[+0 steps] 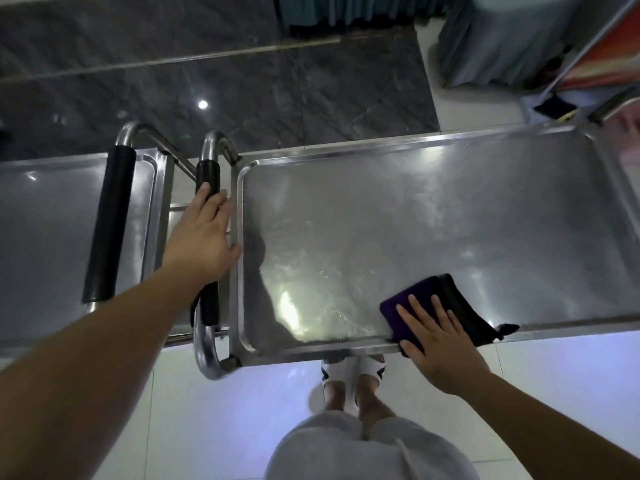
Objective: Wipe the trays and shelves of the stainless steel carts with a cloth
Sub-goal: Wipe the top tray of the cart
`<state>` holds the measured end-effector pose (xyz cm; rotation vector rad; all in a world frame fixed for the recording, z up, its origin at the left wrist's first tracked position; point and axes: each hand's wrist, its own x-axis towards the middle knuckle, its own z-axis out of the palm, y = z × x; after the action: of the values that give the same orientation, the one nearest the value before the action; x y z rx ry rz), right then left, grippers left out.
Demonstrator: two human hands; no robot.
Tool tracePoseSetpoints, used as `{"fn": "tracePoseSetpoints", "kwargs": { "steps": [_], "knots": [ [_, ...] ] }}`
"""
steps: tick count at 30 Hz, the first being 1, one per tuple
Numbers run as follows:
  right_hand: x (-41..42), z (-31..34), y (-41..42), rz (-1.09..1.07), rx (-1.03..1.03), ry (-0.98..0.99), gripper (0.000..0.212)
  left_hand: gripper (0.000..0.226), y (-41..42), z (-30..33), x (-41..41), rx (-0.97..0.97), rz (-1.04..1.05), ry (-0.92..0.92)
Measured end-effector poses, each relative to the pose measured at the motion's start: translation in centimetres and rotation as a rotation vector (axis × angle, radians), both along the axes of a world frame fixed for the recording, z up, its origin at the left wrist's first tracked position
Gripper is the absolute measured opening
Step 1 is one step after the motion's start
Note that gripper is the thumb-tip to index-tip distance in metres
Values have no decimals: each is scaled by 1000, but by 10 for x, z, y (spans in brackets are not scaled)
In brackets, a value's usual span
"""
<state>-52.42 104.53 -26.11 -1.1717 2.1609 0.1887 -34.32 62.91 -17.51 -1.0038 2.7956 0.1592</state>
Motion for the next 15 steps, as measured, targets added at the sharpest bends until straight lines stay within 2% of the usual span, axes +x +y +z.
{"fn": "tracePoseSetpoints", "kwargs": {
  "steps": [3, 9, 15],
  "knots": [
    [-2, 3, -3, 3, 36, -6, 80, 91, 0, -2, -2, -21, -12, -43],
    [3, 10, -11, -38, 74, -42, 66, 84, 26, 11, -10, -128, -44, -108],
    [-2, 13, -8, 69, 5, 75, 69, 76, 93, 5, -28, 114, -47, -58]
  ]
}}
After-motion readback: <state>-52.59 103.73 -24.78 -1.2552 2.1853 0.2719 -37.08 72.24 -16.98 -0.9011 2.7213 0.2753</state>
